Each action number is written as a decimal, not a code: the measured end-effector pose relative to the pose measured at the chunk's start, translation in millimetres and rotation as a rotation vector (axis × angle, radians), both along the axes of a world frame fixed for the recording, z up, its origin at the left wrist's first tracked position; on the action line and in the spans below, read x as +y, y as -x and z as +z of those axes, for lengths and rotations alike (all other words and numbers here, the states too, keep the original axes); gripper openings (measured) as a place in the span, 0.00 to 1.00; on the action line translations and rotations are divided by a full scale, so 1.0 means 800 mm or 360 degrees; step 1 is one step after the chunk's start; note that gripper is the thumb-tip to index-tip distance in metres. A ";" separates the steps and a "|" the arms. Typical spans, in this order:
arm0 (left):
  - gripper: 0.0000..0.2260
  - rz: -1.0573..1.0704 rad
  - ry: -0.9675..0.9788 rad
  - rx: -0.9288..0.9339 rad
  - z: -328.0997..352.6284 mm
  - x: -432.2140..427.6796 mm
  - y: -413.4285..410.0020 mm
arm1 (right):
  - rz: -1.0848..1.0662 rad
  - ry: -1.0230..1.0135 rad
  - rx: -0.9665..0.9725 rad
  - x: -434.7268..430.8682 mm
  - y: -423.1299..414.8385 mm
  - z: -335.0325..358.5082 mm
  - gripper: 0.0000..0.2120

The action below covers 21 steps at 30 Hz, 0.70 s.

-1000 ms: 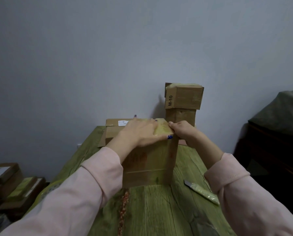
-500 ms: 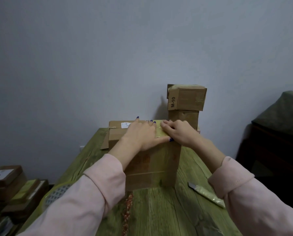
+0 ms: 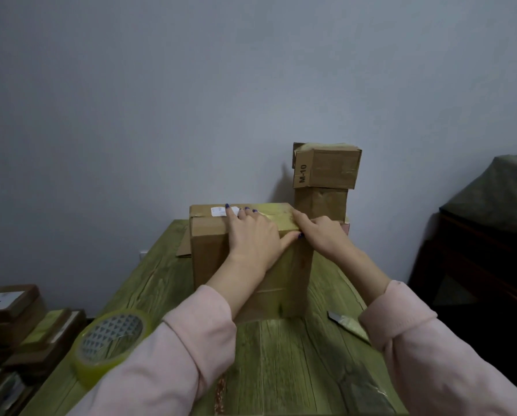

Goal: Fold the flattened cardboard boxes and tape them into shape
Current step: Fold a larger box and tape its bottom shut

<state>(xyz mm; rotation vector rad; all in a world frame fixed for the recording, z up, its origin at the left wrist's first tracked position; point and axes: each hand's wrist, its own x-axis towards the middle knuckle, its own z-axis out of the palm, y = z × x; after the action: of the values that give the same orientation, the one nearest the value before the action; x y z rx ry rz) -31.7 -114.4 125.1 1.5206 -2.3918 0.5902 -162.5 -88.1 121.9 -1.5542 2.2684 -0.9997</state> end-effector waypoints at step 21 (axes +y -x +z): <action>0.14 -0.1245 -0.0892 0.0407 -0.157 0.135 0.053 | 0.0086 0.0032 -0.0565 0.178 0.050 -0.092 0.18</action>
<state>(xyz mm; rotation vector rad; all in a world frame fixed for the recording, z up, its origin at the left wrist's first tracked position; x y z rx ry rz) -74.0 -6.6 -0.5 0.6005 -2.7529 -0.4396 -202.2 54.7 48.7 -1.3132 1.9694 -1.1792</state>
